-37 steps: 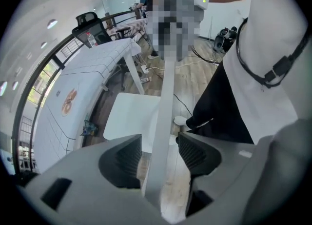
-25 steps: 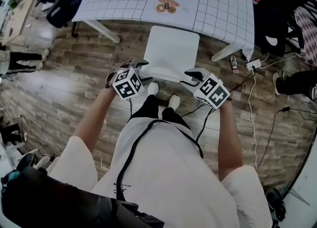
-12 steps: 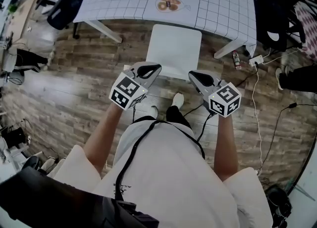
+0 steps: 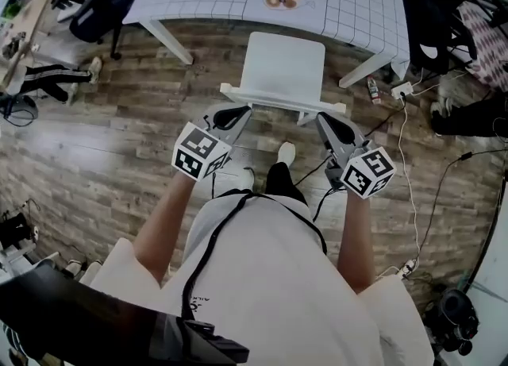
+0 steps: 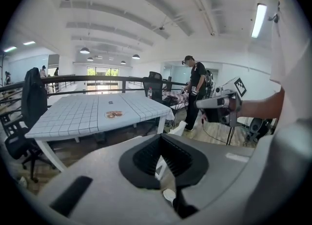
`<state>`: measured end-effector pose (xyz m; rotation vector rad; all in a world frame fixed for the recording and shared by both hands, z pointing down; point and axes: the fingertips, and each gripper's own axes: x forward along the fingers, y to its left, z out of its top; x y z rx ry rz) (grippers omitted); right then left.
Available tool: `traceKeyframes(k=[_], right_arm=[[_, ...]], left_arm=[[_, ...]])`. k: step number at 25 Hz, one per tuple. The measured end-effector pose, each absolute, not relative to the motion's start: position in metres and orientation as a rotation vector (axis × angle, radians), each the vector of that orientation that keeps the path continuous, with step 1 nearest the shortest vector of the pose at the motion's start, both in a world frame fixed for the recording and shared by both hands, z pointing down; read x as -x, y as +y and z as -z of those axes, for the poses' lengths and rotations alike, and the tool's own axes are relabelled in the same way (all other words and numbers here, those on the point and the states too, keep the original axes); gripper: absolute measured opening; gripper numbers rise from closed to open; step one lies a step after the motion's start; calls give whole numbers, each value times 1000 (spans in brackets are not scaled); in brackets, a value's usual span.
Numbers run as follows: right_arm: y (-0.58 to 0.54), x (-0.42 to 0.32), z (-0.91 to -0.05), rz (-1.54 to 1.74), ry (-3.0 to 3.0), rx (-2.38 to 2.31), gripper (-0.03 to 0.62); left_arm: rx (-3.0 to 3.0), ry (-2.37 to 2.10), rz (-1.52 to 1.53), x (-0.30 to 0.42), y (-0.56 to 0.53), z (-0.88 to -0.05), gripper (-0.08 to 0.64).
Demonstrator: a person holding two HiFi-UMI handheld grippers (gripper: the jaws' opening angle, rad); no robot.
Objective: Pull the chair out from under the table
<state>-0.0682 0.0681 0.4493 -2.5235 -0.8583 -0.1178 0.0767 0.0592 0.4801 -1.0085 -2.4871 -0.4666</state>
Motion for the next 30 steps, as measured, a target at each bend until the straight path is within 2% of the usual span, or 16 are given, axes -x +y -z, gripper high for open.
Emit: traceKeyframes(k=[7,19,30], right_arm=[[-2,43,-447,79,-972,2474,5],[-52,40,-428,-6,-1058,2429,5],[-9,74,-481,403,-1026,2500,5]], left_arm=[[989,-2550,460,-121,3,-479,8],[905,-2591,419,-124,-33,-482,6],[852,-2448,331,-94,-2,-509,8]])
